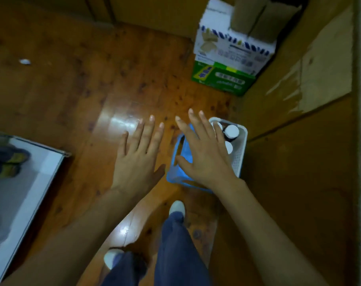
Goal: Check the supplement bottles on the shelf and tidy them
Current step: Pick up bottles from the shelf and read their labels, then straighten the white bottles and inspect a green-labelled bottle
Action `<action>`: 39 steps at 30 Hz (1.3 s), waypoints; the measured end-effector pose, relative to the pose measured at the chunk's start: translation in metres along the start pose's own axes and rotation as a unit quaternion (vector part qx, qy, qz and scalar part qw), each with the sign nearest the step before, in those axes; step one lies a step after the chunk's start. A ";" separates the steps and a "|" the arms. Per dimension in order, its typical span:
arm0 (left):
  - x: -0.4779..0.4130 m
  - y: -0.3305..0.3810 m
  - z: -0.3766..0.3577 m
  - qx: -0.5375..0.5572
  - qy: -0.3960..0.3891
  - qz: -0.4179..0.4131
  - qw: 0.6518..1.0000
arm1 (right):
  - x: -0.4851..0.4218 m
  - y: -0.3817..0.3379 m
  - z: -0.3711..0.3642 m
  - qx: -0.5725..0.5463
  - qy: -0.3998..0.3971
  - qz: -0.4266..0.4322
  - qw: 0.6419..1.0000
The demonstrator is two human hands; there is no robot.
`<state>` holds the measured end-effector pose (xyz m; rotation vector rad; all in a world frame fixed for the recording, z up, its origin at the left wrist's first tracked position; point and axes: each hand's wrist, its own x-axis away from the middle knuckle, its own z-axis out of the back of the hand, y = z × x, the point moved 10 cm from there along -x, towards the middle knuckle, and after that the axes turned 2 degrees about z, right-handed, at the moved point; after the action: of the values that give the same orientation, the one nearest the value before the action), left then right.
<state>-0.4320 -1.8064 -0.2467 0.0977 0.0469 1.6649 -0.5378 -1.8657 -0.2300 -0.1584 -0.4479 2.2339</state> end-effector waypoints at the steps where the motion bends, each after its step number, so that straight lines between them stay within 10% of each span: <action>1: 0.015 -0.018 0.022 -0.005 0.018 0.015 1.000 | -0.001 -0.028 0.015 0.017 0.012 0.021 1.000; 10: 0.258 -0.219 0.197 -0.083 0.178 0.215 0.956 | 0.028 -0.382 0.044 0.043 0.062 0.272 0.959; 20: 0.575 -0.362 0.324 -0.182 0.283 0.493 0.803 | 0.134 -0.735 0.013 -0.060 0.061 0.550 0.831; 31: 0.730 -0.446 0.339 -0.205 0.271 0.651 0.679 | 0.195 -0.926 -0.036 -0.121 -0.007 0.694 0.710; 39: 0.757 -0.523 0.324 -0.164 0.276 0.677 0.663 | 0.175 -0.999 -0.084 -0.105 -0.038 0.713 0.693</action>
<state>0.0453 -1.0118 0.0565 -0.8818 0.1578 3.1226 0.0879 -1.1204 0.0674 -0.7479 -0.7792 3.7229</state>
